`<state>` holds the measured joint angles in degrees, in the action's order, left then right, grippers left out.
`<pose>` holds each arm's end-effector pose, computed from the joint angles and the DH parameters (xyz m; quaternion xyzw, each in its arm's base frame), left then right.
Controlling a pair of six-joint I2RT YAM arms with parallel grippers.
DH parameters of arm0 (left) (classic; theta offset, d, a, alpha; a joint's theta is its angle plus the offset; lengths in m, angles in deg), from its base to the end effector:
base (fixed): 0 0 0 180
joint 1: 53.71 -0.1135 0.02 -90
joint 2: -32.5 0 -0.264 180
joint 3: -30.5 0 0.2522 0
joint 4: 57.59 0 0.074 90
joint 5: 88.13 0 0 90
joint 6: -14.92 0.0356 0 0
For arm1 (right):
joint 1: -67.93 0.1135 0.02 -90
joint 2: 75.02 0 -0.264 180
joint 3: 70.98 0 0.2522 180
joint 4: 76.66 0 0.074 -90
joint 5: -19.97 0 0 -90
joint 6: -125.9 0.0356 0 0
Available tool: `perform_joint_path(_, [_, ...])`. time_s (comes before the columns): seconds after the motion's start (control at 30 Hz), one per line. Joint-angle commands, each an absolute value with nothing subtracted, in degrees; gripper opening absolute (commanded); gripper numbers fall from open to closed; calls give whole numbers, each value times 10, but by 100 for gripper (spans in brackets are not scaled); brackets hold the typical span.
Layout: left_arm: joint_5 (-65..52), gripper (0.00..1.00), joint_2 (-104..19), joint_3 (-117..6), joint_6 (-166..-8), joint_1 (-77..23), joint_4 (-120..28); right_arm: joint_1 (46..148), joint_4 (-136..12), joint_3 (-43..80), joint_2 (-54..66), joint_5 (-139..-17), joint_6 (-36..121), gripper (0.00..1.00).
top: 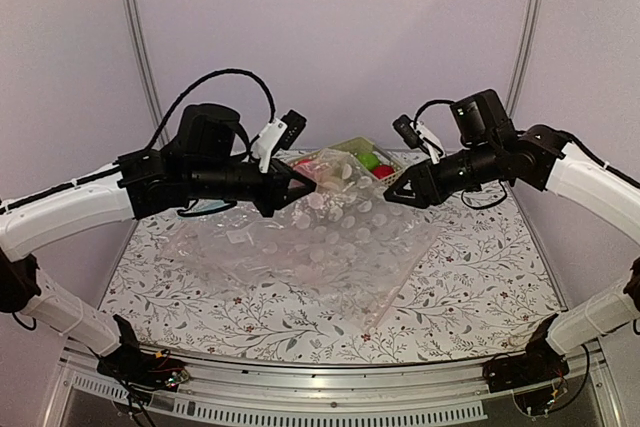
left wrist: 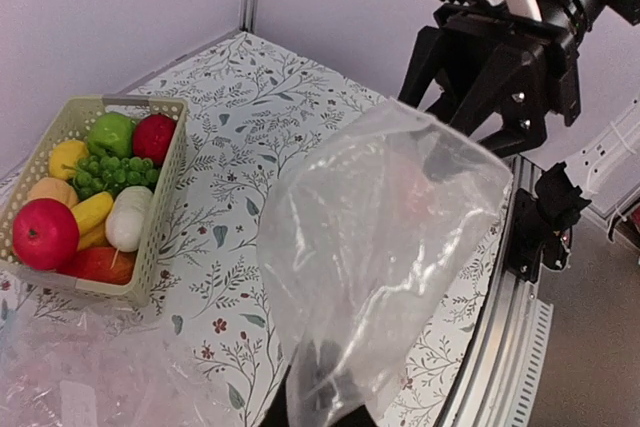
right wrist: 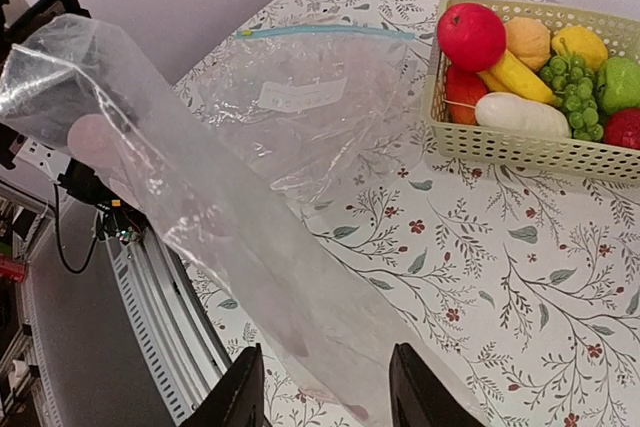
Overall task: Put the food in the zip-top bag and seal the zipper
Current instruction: Pass from the right arm to the left, then pass from the left arm to the right
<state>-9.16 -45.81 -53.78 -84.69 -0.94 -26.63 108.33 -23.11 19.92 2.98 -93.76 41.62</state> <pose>0.1858 -0.2558 0.3522 0.3568 0.7616 -0.3463 0.4156 0.2129 0.2000 0.3586 -0.3470 0.8233 0.3319 0.3027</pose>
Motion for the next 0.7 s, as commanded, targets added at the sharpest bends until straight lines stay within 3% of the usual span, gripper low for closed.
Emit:
perform_joint_path(0.0, [-13,1,-408,-510,-873,-4,-286,1079,-323,144,-35,-854,484,51])
perform_joint_path(0.13, [14,0,-379,-497,-898,-9,-293,1078,-381,73,-96,-799,537,73])
perform_joint_path(0.23, [17,0,-363,-493,-916,-14,-298,1078,-442,3,-137,-790,590,81])
perform_joint_path(0.4, [1,0,-333,-501,-932,-20,-322,1078,-581,-124,-181,-831,685,87])
perform_joint_path(0.67, [-46,0,-325,-560,-974,-43,-323,1081,-699,-204,-197,-882,723,87])
